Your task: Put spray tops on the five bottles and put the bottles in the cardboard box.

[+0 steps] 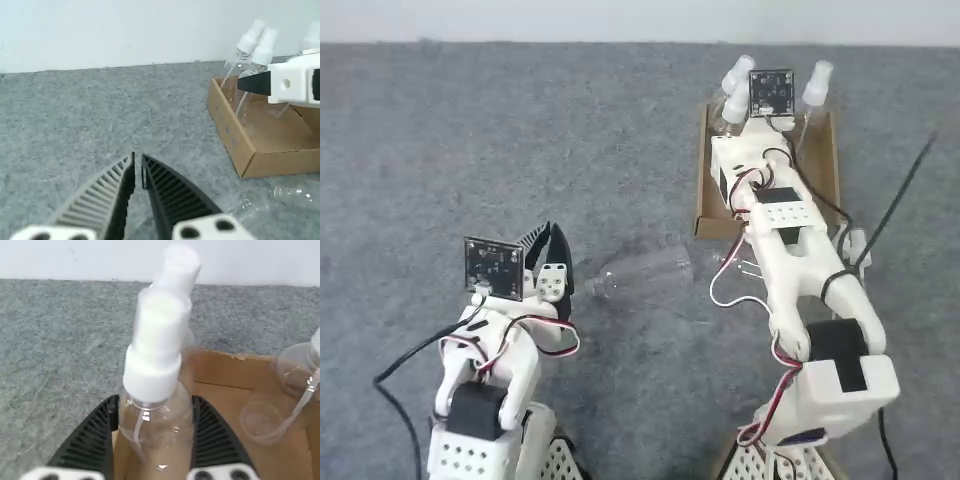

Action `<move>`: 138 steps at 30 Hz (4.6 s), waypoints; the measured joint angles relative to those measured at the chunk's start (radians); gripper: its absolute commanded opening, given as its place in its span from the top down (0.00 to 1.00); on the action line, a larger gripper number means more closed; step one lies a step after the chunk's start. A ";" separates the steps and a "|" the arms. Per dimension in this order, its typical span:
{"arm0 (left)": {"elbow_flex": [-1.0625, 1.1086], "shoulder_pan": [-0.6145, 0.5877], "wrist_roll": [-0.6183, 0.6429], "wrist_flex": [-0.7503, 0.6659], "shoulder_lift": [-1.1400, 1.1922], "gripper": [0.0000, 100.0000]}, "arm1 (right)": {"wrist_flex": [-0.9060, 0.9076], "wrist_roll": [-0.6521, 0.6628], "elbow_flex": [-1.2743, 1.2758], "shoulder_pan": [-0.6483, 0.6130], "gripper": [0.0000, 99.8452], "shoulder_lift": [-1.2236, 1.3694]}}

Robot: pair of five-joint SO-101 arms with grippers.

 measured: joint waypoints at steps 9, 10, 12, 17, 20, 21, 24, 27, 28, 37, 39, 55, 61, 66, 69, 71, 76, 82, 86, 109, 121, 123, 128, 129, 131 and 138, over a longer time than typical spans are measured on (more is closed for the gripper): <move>0.000 0.000 0.000 0.000 0.000 0.99 | 0.000 -0.002 0.000 -0.003 0.82 0.000; 0.000 0.000 0.000 0.000 0.000 0.99 | 0.000 -0.002 0.000 -0.003 0.82 0.000; 0.000 0.000 0.000 0.000 0.000 0.99 | 0.000 -0.003 0.000 -0.003 0.82 0.000; 0.000 0.000 0.000 0.000 0.000 0.99 | 0.000 -0.003 0.000 -0.012 0.82 0.000; 0.000 0.000 0.000 0.000 0.000 0.99 | 0.000 -0.003 0.000 -0.011 0.82 0.000; 0.000 0.000 0.000 0.000 0.000 0.99 | 0.000 -0.003 0.000 -0.011 0.82 0.000; 0.000 0.000 0.000 0.000 0.000 0.99 | 0.002 -0.003 0.000 -0.011 0.82 0.000; 0.000 0.000 0.000 0.000 0.000 0.99 | 0.014 -0.003 0.000 -0.011 0.82 0.000; 0.000 0.000 0.000 0.000 0.000 0.99 | 0.014 -0.003 0.000 -0.011 0.82 0.000; 0.000 0.000 0.000 0.000 0.000 0.99 | 0.014 -0.003 0.000 -0.011 0.82 0.000; 0.000 0.000 0.000 0.000 0.000 0.99 | 0.014 -0.003 0.000 -0.011 0.82 0.000; 0.000 0.000 0.000 0.000 0.000 0.99 | 0.014 -0.003 0.000 -0.011 0.69 0.000; 0.000 0.000 0.000 0.000 0.000 0.99 | 0.018 -0.003 0.000 -0.014 0.69 0.000; 0.000 0.000 0.000 0.000 0.000 0.99 | 0.138 -0.003 0.000 -0.014 0.69 -0.124; 0.000 0.000 0.000 0.000 0.000 0.99 | 0.264 -0.003 0.000 -0.015 0.69 -0.247; 0.000 0.000 0.000 0.000 0.000 0.99 | 0.358 -0.003 0.000 -0.020 0.69 -0.331; 0.000 0.000 0.000 0.000 0.000 0.99 | 0.635 0.064 0.000 -0.020 0.69 -0.531; 0.000 0.000 0.000 0.000 0.000 0.99 | 1.010 0.273 0.000 -0.021 0.69 -0.675; 0.000 0.000 0.000 0.000 0.000 0.99 | 1.237 0.381 0.000 -0.020 0.69 -0.713; 0.000 0.000 0.000 0.000 0.000 0.99 | 1.183 0.755 0.002 0.643 0.69 -0.402; 0.072 0.000 0.000 -0.100 0.000 0.99 | 0.997 0.577 -0.232 0.569 0.74 0.051; 0.072 0.000 0.000 -0.100 0.000 0.99 | 0.974 0.571 -0.262 0.569 0.74 0.106; 0.072 0.000 0.000 -0.100 0.000 0.99 | 0.947 0.571 -0.308 0.572 0.81 0.215; 0.072 0.000 0.000 -0.100 0.000 0.99 | 0.947 0.571 -0.316 0.574 0.85 0.229; 0.072 0.000 0.000 -0.100 0.000 0.99 | 0.947 0.571 -0.336 0.580 0.93 0.258; 0.072 0.000 0.000 -0.100 0.000 0.99 | 0.950 0.571 -0.417 0.637 1.00 0.304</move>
